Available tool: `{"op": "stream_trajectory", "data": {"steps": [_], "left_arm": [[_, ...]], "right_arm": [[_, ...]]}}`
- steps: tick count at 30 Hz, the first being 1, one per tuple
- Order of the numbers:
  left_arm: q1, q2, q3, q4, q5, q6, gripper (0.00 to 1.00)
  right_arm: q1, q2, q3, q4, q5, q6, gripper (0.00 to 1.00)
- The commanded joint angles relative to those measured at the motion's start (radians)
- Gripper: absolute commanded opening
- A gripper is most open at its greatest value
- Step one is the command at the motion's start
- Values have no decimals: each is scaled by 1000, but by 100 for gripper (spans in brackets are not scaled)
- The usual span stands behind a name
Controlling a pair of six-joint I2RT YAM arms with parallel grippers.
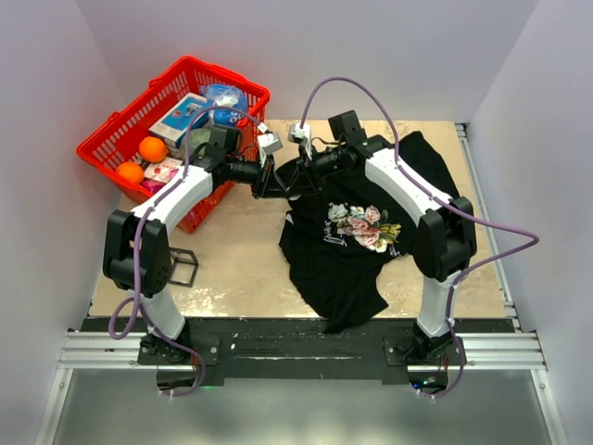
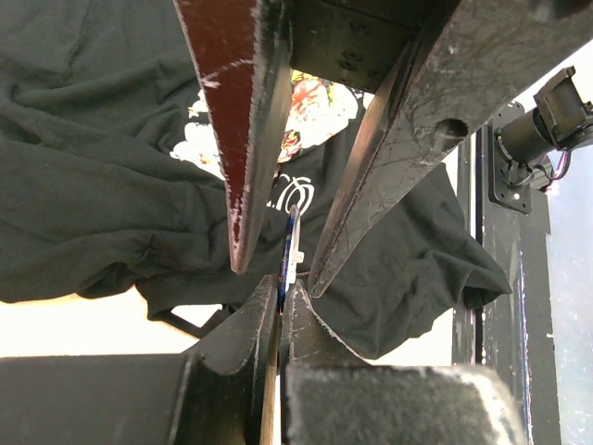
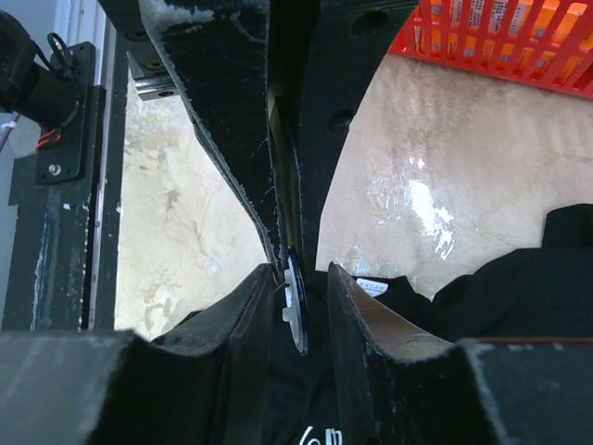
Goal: Remove the brooch from the garment
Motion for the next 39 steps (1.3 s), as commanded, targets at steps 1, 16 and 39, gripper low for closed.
{"op": "stream_trajectory", "data": {"steps": [1, 16, 39], "left_arm": [[-2, -21, 37, 23, 28, -10, 0], [0, -17, 59, -34, 35, 61, 0], [0, -15, 71, -16, 133, 19, 0]], "right_arm": [[3, 4, 26, -18, 17, -65, 32], [1, 12, 68, -87, 37, -176, 23], [-3, 30, 74, -49, 32, -124, 0]]}}
